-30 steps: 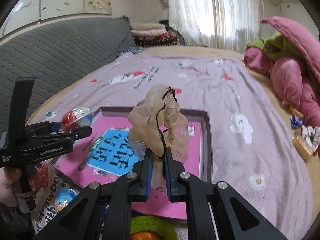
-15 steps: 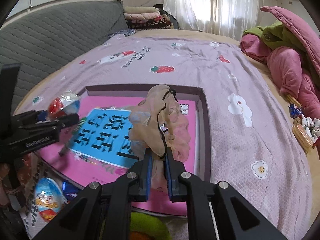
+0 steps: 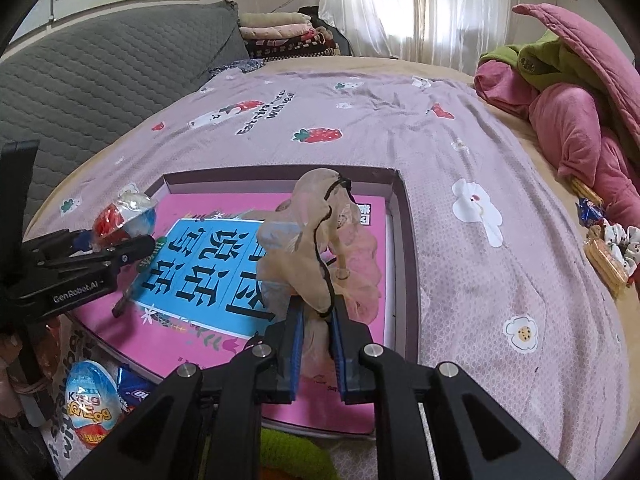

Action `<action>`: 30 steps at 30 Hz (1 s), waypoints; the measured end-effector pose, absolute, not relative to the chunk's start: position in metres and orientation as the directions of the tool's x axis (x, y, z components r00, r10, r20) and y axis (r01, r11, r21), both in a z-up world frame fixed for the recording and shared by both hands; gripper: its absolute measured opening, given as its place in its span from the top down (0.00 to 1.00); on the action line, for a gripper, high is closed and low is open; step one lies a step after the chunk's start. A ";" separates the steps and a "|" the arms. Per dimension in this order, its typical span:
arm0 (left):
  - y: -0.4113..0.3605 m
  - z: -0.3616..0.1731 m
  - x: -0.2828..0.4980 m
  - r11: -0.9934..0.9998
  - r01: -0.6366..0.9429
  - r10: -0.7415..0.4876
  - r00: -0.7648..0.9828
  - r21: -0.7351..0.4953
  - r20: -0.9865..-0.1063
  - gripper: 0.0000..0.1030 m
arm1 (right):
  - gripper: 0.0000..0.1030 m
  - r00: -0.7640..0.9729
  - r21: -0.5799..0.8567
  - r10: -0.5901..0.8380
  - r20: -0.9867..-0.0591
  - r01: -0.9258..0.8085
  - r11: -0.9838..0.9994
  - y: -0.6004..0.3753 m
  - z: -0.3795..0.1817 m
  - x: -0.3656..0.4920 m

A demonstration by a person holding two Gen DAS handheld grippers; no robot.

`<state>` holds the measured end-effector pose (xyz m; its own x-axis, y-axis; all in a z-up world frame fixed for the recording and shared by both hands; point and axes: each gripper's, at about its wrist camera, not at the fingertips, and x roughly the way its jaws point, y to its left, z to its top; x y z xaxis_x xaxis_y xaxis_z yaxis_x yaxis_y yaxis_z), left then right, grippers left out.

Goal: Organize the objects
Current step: 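Carry the beige bag into the pink tray and open the right gripper while the left carries the candy, then lower the red-wrapped candy onto the book in the tray and open the left gripper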

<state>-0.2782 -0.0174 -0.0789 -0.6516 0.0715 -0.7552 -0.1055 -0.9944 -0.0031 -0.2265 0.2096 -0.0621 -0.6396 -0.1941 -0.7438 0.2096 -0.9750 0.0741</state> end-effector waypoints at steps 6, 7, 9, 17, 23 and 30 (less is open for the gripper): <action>-0.018 -0.080 -0.279 -0.995 -0.103 0.066 -0.654 0.002 -0.754 0.46 | 0.83 -0.642 0.085 -0.198 -0.741 0.203 -0.975 0.211 -0.060 -0.227; -0.018 -0.081 -0.279 -0.995 -0.100 0.064 -0.653 0.002 -0.755 0.46 | 0.81 -0.643 0.085 -0.199 -0.740 0.203 -0.975 0.211 -0.060 -0.227; -0.020 -0.081 -0.280 -0.996 -0.093 0.061 -0.652 0.000 -0.756 0.46 | 0.79 -0.646 0.088 -0.198 -0.737 0.200 -0.976 0.211 -0.059 -0.227; -0.022 -0.081 -0.281 -0.996 -0.087 0.061 -0.652 -0.006 -0.756 0.45 | 0.65 -0.676 0.088 -0.191 -0.712 0.185 -0.979 0.215 -0.051 -0.225; -0.022 -0.081 -0.280 -0.996 -0.084 0.054 -0.651 0.002 -0.757 0.45 | 0.64 -0.685 0.082 -0.180 -0.706 0.174 -0.981 0.217 -0.049 -0.225; -0.023 -0.082 -0.283 -0.996 -0.083 0.058 -0.646 -0.006 -0.761 0.45 | 0.50 -0.727 0.107 -0.202 -0.656 0.176 -0.979 0.222 -0.035 -0.219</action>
<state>-0.2826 -0.0228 -0.0818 -0.6460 0.0585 -0.7611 -0.0835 -0.9965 -0.0057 -0.2187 0.2219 -0.0352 -0.7271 -0.2021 -0.6561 0.1757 -0.9786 0.1067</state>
